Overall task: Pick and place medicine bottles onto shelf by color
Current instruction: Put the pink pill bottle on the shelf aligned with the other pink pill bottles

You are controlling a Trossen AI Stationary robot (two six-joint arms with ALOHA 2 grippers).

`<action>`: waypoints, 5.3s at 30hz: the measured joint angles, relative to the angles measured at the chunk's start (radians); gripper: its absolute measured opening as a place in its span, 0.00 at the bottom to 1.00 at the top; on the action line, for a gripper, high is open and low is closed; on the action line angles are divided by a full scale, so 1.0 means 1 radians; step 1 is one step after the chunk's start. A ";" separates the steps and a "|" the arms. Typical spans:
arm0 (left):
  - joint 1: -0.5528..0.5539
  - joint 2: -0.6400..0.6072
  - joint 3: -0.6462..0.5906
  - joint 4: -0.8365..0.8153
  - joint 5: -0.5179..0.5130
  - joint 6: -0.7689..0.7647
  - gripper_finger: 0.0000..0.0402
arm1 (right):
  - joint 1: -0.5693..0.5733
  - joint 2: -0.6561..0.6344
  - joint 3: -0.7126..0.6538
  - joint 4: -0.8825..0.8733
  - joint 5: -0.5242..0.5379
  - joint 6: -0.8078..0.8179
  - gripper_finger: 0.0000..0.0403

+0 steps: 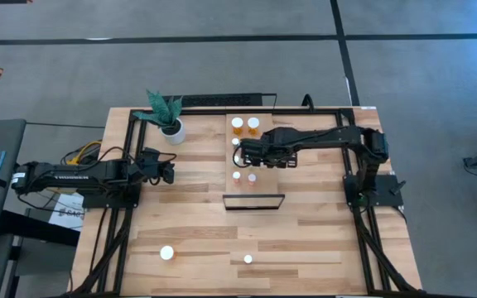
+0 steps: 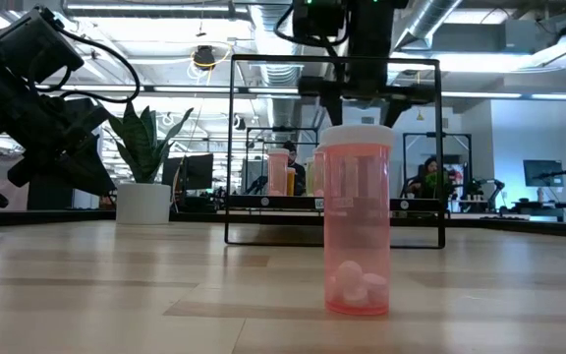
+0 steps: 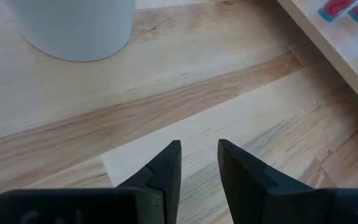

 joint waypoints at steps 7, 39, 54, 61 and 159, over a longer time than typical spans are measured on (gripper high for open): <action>0.000 0.000 0.000 0.000 0.000 0.000 0.23 | 0.065 -0.060 0.000 -0.056 -0.019 0.005 0.67; 0.000 0.000 0.000 0.000 0.000 0.000 0.23 | 0.722 -0.029 0.004 -0.114 -0.072 1.133 0.67; 0.000 0.000 0.000 0.001 0.000 0.000 0.23 | 0.654 0.282 0.347 -0.041 -0.103 0.804 0.67; 0.000 0.000 0.000 0.000 0.000 0.000 0.23 | 0.610 0.384 0.452 -0.015 -0.119 0.622 0.67; 0.000 0.000 0.000 -0.001 0.000 0.000 0.23 | 0.667 -0.063 -0.167 -0.148 -0.069 0.817 0.30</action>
